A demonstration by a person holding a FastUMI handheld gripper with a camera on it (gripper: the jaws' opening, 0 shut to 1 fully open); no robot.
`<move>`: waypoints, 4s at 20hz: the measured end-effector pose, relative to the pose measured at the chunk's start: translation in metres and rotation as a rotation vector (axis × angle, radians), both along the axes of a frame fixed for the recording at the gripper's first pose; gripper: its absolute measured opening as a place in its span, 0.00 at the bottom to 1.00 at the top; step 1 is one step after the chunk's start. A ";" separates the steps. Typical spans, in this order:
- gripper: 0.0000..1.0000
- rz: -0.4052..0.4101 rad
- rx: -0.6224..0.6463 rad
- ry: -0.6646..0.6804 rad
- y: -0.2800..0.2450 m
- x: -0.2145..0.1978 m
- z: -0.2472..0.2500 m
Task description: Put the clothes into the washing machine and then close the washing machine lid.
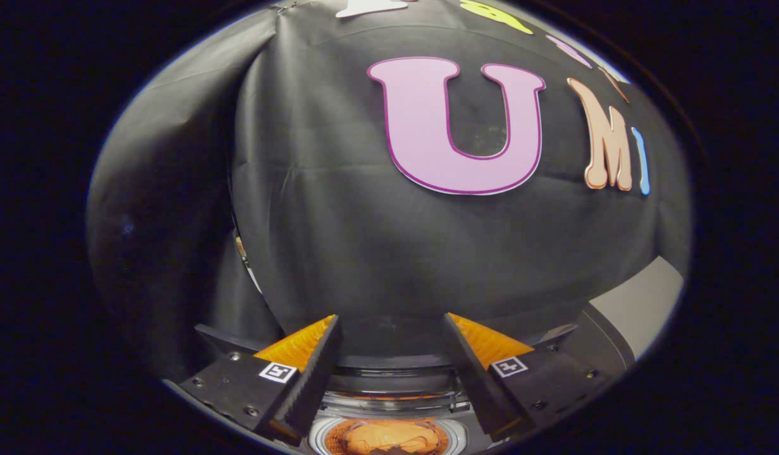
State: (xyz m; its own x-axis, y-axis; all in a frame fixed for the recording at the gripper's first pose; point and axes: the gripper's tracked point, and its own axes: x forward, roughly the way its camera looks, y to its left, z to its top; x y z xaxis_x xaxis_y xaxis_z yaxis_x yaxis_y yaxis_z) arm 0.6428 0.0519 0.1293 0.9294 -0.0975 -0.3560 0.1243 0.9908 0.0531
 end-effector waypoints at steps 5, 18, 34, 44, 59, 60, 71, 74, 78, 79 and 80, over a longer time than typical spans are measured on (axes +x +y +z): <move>0.96 0.007 0.000 0.006 0.000 -0.001 0.000; 0.96 0.017 0.007 0.001 -0.003 0.002 0.001; 0.96 0.021 0.026 0.002 -0.009 0.005 -0.001; 0.96 0.074 0.127 -0.006 -0.010 0.010 0.004; 0.97 0.160 0.084 -0.142 0.001 -0.077 0.039; 0.97 0.162 0.072 -0.150 0.002 -0.086 0.040; 0.96 0.125 0.165 -0.252 -0.016 -0.198 0.051; 0.96 0.114 0.139 -0.273 -0.029 -0.237 0.049; 0.96 0.095 0.102 -0.266 -0.044 -0.276 0.029; 0.96 0.094 0.110 -0.269 -0.045 -0.285 0.026; 0.96 0.096 0.123 -0.270 -0.046 -0.296 0.026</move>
